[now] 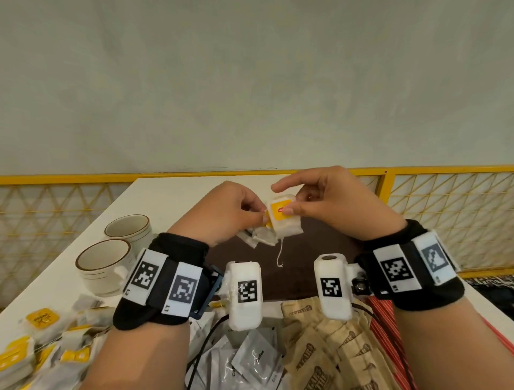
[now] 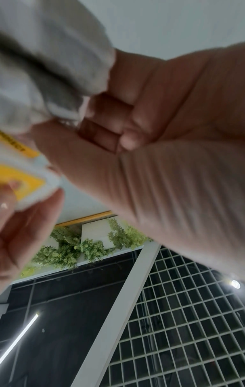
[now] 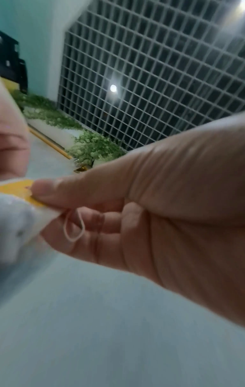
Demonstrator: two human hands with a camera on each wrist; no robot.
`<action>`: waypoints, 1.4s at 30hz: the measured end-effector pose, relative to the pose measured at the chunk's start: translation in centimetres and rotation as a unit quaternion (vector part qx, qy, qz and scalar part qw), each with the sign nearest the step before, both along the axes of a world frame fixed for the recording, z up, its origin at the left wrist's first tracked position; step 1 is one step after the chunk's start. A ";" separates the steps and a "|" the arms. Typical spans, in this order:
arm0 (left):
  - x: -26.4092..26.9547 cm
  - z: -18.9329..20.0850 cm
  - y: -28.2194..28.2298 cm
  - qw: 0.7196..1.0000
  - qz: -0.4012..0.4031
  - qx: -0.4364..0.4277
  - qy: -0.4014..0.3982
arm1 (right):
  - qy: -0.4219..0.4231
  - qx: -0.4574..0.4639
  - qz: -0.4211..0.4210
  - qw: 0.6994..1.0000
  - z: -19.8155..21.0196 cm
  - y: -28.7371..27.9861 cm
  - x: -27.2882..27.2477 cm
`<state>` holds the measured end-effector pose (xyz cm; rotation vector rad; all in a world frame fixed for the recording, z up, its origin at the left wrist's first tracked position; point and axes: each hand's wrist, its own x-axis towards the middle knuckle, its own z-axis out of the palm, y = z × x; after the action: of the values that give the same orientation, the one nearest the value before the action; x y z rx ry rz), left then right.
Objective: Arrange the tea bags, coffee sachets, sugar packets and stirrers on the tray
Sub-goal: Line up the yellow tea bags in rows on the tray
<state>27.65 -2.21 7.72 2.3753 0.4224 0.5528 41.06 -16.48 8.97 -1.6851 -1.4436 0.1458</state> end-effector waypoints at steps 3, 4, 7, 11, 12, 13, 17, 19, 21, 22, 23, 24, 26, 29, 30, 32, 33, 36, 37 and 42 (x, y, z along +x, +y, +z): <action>0.2 0.2 -0.5 1.000 -0.004 0.010 -0.006 | -0.054 -0.031 -0.008 0.998 -0.5 0.4 0.3; 0.2 0.2 -0.5 1.000 -0.005 0.006 -0.011 | -0.070 -0.038 -0.013 0.997 -0.6 0.4 0.3; 0.3 0.2 -0.6 0.999 -0.003 -0.035 -0.036 | -0.078 -0.036 -0.036 0.996 -0.6 0.5 0.7; 0.2 0.2 -0.4 0.995 0.006 -0.047 -0.083 | 0.103 0.041 -0.023 0.994 -0.4 0.5 1.0; 0.3 0.2 -0.3 0.995 0.010 -0.041 -0.094 | 0.132 0.050 -0.016 0.990 -0.4 0.4 0.9; 0.3 0.2 -0.2 0.994 0.011 -0.038 -0.105 | 0.149 0.053 -0.009 0.987 -0.4 0.5 0.9; 0.5 0.1 0.1 0.992 0.014 -0.026 -0.122 | 0.145 0.039 0.000 0.989 -0.2 0.1 0.8; 0.4 0.1 0.1 0.994 0.019 -0.006 -0.112 | 0.087 0.018 -0.022 0.996 -0.1 -0.2 0.9; 0.2 0.0 0.1 0.995 0.024 0.015 -0.096 | 0.038 0.010 -0.031 0.999 0.0 -0.4 1.1; 0.2 0.0 0.1 0.995 0.028 0.025 -0.089 | 0.025 0.011 -0.026 0.999 0.0 -0.4 1.0; 0.2 0.0 0.1 0.996 0.028 0.033 -0.082 | 0.016 0.011 -0.021 1.000 0.1 -0.4 0.9; 0.2 0.0 0.0 0.996 0.026 0.035 -0.076 | 0.007 0.009 -0.016 1.000 0.0 -0.3 0.7; 0.3 0.0 -0.1 0.997 0.017 0.036 -0.071 | -0.014 0.005 -0.008 1.000 0.0 -0.1 0.4; 0.4 0.0 -0.3 0.997 0.011 0.038 -0.073 | -0.066 -0.014 -0.025 0.997 -0.2 0.2 0.3; 0.5 0.0 -0.3 0.996 0.010 0.034 -0.076 | -0.087 -0.021 -0.038 0.995 -0.3 0.3 0.4; 0.7 -0.1 -0.2 0.996 0.016 0.019 -0.091 | -0.121 -0.023 -0.068 0.990 -0.5 0.6 0.8; 0.7 -0.2 -0.1 0.995 0.022 0.013 -0.101 | -0.125 -0.018 -0.083 0.989 -0.7 0.6 1.1; 0.8 -0.4 0.5 0.991 0.046 0.016 -0.129 | -0.069 -0.027 -0.093 0.993 -0.6 0.1 1.7; 0.8 -0.4 0.7 0.989 0.053 0.013 -0.138 | -0.024 -0.034 -0.077 0.996 -0.5 -0.2 1.8; 0.5 -0.5 1.3 0.984 0.074 -0.007 -0.162 | 0.167 0.013 0.015 0.986 -0.2 -0.6 2.0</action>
<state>28.19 -0.91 7.26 2.1980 0.4540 0.9828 43.09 -17.09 8.81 -1.5332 -1.2124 0.4046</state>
